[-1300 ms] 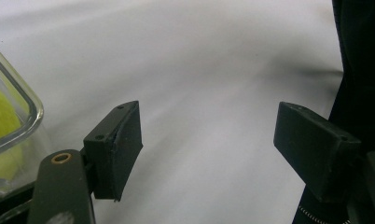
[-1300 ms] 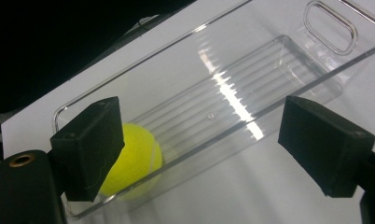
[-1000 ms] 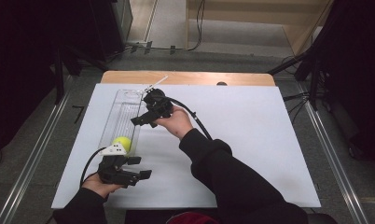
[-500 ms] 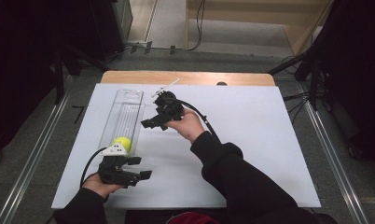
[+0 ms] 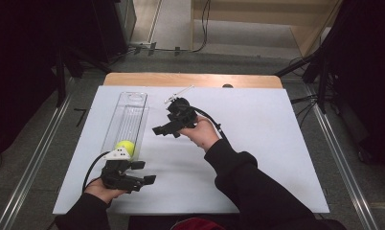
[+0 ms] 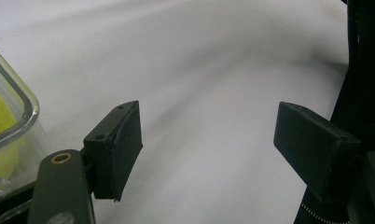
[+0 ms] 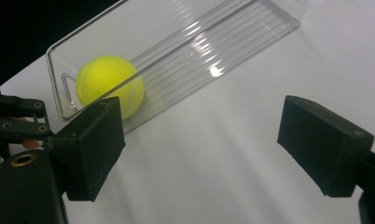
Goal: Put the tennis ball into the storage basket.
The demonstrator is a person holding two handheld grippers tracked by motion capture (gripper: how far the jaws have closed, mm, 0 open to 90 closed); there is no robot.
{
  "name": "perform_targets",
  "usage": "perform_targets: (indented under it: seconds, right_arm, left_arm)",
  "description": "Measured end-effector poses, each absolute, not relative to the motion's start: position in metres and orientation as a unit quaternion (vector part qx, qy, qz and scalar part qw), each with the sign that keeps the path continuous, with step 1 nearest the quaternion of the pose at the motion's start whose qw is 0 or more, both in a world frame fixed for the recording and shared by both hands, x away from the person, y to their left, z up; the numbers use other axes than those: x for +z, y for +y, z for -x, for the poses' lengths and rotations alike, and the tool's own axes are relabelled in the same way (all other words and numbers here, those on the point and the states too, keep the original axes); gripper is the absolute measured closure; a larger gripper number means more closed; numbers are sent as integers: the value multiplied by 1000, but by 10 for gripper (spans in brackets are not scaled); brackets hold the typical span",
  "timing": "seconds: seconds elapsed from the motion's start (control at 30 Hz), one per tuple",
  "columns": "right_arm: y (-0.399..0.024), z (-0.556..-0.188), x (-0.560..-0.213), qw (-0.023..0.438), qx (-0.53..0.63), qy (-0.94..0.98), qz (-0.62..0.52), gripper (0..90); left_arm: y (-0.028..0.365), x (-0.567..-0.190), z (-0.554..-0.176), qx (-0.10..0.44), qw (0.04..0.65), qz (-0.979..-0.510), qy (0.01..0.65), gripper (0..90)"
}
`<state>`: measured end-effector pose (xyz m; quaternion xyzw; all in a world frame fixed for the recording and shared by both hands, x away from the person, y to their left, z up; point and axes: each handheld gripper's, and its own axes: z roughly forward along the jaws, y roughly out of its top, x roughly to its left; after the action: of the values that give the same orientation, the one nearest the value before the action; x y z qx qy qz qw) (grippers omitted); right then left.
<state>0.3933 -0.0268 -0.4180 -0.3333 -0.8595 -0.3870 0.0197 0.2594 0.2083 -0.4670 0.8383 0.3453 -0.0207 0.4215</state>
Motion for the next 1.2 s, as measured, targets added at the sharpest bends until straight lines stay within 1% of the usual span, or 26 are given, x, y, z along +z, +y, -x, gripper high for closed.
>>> perform_targets:
  seconds: [0.33, 0.53, 1.07, 1.13, 1.2]
  right_arm:
    - [-41, -383, -421, 24, -386, -862, 328, 128]
    - [-51, -376, -424, 42, -392, -858, 329, 130]
    - [-76, -363, -426, 38, -400, -855, 327, 132]
    - [-79, -361, -426, 30, -403, -853, 331, 138]
    - [-83, -361, -427, 32, -409, -849, 333, 168]
  left_arm:
    - [209, -467, -260, -20, 418, -840, 346, 244]
    - [209, -467, -260, -19, 418, -839, 348, 244]
    - [209, -468, -260, -19, 417, -839, 350, 244]
    - [209, -467, -259, -19, 418, -838, 350, 244]
    - [209, -467, -259, -21, 421, -837, 348, 244]
